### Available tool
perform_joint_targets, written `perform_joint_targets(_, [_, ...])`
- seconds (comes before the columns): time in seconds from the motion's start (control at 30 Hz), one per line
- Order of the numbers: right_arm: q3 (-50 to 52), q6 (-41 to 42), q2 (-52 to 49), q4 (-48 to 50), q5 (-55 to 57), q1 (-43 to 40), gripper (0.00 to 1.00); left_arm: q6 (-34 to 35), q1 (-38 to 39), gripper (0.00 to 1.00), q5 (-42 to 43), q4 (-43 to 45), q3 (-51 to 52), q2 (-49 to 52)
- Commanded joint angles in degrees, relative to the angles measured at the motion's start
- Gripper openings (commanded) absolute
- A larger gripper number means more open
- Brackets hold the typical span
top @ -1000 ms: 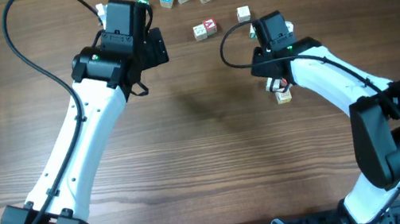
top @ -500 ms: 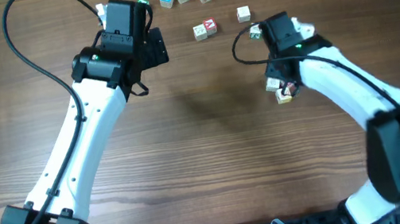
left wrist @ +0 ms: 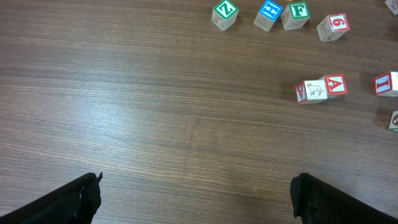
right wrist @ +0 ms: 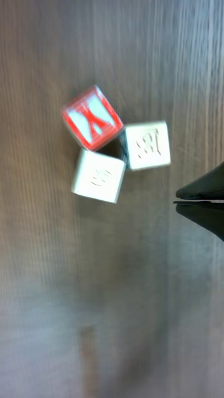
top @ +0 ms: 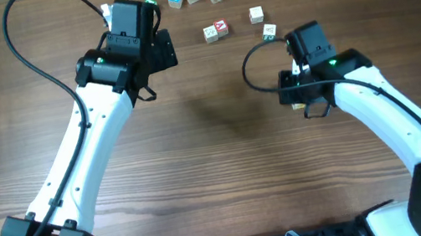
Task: Form a circle
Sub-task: 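Raise the right gripper and move it right above the arc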
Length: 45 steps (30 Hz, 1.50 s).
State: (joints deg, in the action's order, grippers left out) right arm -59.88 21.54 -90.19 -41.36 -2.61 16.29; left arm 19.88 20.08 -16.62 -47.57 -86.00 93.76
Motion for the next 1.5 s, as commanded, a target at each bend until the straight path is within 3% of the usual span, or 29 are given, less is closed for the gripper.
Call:
perform_joint_targets(0.0, [1.6, -6.6, -1.9, 1.0, -7.5, 0.2, 0.04, 0.5, -0.2, 1.00, -0.1, 0.2, 0.2, 0.1])
perform_joint_targets(0.27, [1.6, -9.3, -7.3, 2.6, -4.7, 1.7, 0.05, 0.5, -0.2, 1.00, -0.1, 0.2, 0.2, 0.1])
perform_joint_targets(0.53, [1.6, -3.3, -8.1, 3.0, 3.9, 1.7, 0.05, 0.5, -0.2, 1.00, -0.1, 0.2, 0.2, 0.1])
perform_joint_targets(1.47, [1.6, -1.5, -9.9, 5.2, 7.8, 1.7, 0.04, 0.5, -0.2, 1.00, -0.1, 0.2, 0.2, 0.1])
